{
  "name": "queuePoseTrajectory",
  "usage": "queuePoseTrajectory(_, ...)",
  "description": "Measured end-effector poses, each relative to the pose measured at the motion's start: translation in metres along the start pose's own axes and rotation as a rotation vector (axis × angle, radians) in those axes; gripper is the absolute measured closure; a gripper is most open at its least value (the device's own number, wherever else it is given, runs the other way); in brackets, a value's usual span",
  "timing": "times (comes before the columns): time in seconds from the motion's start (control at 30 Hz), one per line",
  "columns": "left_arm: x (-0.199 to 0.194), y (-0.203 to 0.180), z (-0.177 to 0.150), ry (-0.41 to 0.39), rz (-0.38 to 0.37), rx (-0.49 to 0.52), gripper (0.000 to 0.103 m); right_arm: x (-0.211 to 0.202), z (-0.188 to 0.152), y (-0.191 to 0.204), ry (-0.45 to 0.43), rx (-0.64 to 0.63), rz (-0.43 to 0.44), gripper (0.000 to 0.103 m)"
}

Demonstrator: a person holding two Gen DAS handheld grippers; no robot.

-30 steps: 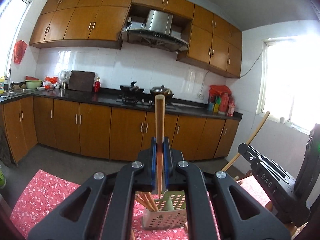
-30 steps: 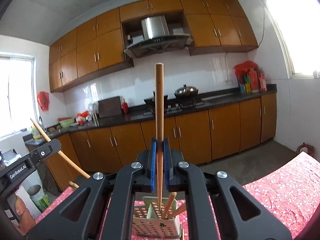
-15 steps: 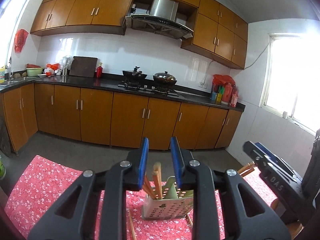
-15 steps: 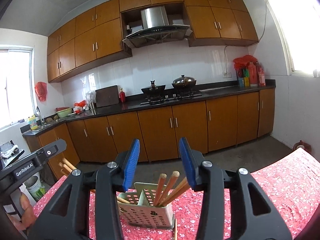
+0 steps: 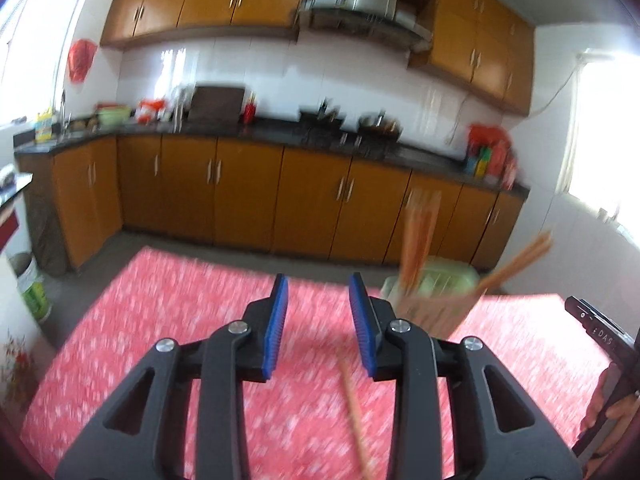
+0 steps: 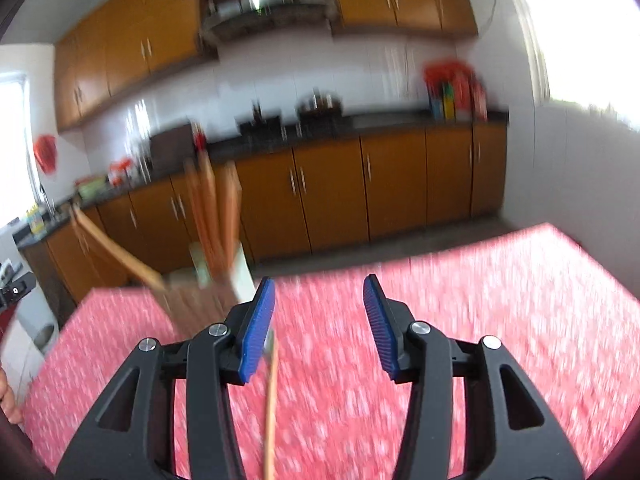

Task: Organize utensils
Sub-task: 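Lower the left tool onto a chopstick while the right tool grasps another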

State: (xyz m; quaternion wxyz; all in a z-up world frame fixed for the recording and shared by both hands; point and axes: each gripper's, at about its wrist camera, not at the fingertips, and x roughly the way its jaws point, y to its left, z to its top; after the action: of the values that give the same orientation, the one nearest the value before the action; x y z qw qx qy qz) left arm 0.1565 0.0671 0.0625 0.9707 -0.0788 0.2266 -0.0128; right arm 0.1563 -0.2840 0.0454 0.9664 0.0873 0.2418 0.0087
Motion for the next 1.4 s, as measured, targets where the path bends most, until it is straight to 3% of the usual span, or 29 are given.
queuePoseTrajectory(0.07,0.013,0.009,-0.027,0.082,0.022,-0.004,0.071,0.016,-0.026,-0.001,0.118,0.011,0.028,0.058)
queuePoseTrajectory(0.23,0.036,0.006,-0.078,0.236,-0.016,-0.024,0.071,0.04,-0.083,0.022,0.322,-0.022,0.126,0.071)
queuePoseTrajectory(0.5,0.05,-0.018,-0.117,0.335,-0.077,-0.008,0.071,0.064,-0.116,0.046,0.446,-0.108,0.132,0.078)
queuePoseTrajectory(0.6,0.056,-0.028,-0.122,0.363,-0.092,0.001,0.071,0.064,-0.119,0.049,0.429,-0.144,0.098,0.095)
queuePoseTrajectory(0.87,0.075,-0.052,-0.141,0.436,-0.073,0.058,0.073,0.066,-0.113,0.015,0.42,-0.05,0.025,0.095)
queuePoseTrajectory(1.03,0.086,-0.055,-0.147,0.457,-0.006,0.09,0.094,0.062,-0.112,0.008,0.417,-0.047,0.02,0.095)
queuePoseTrajectory(1.4,0.106,0.008,-0.128,0.446,0.129,0.068,0.095,0.08,-0.106,0.012,0.41,-0.079,0.008,0.095)
